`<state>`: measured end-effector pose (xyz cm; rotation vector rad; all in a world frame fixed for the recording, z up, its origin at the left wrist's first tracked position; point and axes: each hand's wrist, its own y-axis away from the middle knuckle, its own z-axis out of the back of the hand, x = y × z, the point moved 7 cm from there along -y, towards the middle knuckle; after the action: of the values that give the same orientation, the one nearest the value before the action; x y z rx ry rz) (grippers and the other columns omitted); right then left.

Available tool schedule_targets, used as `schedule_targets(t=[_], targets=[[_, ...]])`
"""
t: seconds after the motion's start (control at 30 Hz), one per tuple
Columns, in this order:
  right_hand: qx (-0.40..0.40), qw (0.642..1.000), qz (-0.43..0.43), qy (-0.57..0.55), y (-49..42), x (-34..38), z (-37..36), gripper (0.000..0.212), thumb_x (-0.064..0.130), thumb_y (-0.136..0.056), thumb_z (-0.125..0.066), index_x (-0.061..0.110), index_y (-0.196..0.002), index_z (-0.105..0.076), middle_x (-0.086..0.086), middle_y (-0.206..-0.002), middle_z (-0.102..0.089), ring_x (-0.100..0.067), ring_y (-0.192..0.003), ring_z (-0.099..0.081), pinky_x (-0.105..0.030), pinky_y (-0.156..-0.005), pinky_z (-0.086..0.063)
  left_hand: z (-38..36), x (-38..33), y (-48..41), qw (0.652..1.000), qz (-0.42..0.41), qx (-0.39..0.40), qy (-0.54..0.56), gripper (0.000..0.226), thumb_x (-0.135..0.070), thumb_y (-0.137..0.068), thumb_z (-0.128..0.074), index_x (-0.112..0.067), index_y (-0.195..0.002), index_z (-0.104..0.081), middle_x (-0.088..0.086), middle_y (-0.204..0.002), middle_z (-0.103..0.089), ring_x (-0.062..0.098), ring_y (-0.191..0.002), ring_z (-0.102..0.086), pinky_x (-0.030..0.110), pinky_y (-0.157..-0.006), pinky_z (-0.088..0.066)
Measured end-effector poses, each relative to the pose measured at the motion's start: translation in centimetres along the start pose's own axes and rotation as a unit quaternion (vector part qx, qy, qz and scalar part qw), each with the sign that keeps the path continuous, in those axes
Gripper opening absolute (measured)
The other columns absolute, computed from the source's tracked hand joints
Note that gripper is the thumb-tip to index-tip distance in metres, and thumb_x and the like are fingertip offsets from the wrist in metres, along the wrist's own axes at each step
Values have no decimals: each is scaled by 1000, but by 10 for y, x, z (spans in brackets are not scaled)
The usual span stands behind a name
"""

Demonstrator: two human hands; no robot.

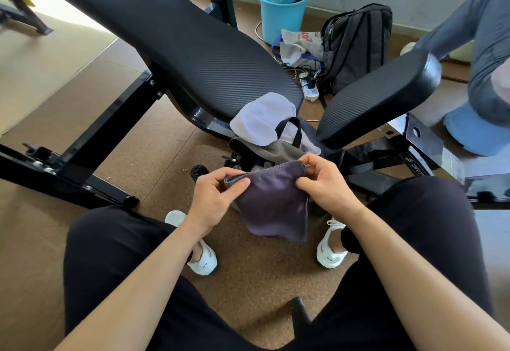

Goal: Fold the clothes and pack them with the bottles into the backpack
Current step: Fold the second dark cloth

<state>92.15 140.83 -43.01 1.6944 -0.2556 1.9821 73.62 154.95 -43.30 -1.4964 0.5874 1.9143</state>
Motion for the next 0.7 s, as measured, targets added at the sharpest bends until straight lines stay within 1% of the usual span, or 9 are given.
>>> schedule_targets(t=[0.13, 0.2, 0.27, 0.33, 0.43, 0.5, 0.57, 0.63, 0.7], targets=[[32, 994, 27, 101, 3, 6, -8, 42, -4, -73, -60, 23, -104, -67, 1, -79, -69, -9, -63, -56, -27, -57, -44, -7, -5, 1, 1000, -6, 20, -3, 16, -11, -94, -71, -25, -98, -75, -10, -87, -75, 6, -84, -69, 19, -74, -52], [61, 987, 30, 143, 7, 10, -17, 42, 6, -71, -63, 27, -107, -68, 6, -78, -68, -5, -61, -56, -22, -57, -43, -9, -6, 2, 999, -10, 33, -8, 14, -14, -94, -71, -26, -99, -75, -9, -89, -75, 9, -87, -70, 22, -75, -53], [75, 974, 62, 205, 11, 16, -25, 40, 24, -68, -65, 31, -107, -68, 10, -89, -67, -6, -76, -61, -26, -68, -49, -12, -7, 2, 999, -14, 49, -8, 13, -14, -93, -72, -26, -98, -75, -9, -88, -75, 9, -84, -69, 22, -74, -53], [60, 936, 125, 323, 13, 25, -31, 39, 42, -70, -68, 34, -108, -70, 13, -99, -64, -12, -91, -59, -35, -82, -49, -17, -10, 2, 997, -30, 74, -18, 11, -16, -92, -74, -25, -99, -75, -13, -88, -74, 7, -83, -69, 20, -74, -52], [61, 882, 175, 433, 13, 34, -44, 45, 59, -77, -66, 31, -112, -69, 12, -99, -67, -16, -95, -59, -40, -88, -44, -24, -11, 5, 994, -38, 103, -1, 12, -17, -89, -76, -21, -100, -75, -14, -88, -74, 3, -83, -68, 18, -77, -50], [89, 879, 181, 431, 13, 35, -55, 35, 52, -87, -67, 25, -107, -69, 7, -90, -69, -19, -88, -62, -38, -81, -44, -25, -8, 5, 993, -35, 111, -1, 12, -18, -89, -77, -22, -101, -75, -13, -89, -74, 3, -83, -68, 19, -77, -49], [114, 904, 167, 377, 13, 33, -61, 22, 41, -94, -64, 20, -99, -68, 4, -83, -68, -19, -81, -61, -41, -74, -48, -25, -4, 5, 993, -25, 115, -6, 14, -24, -89, -77, -25, -102, -72, -13, -90, -72, 4, -84, -67, 20, -76, -49], [107, 921, 173, 333, 13, 36, -58, 20, 36, -97, -60, 17, -94, -66, 3, -83, -66, -18, -79, -60, -45, -73, -49, -27, 3, 5, 989, 10, 140, 40, 30, -28, -84, -81, -24, -110, -67, -11, -100, -71, 8, -94, -68, 22, -81, -52], [93, 935, 191, 283, 15, 43, -50, 16, 30, -98, -61, 17, -99, -69, 4, -87, -68, -15, -84, -63, -42, -76, -51, -32, 15, 8, 982, 29, 183, 46, 48, -27, -76, -87, -29, -119, -64, -10, -113, -71, 10, -108, -67, 24, -91, -53]])
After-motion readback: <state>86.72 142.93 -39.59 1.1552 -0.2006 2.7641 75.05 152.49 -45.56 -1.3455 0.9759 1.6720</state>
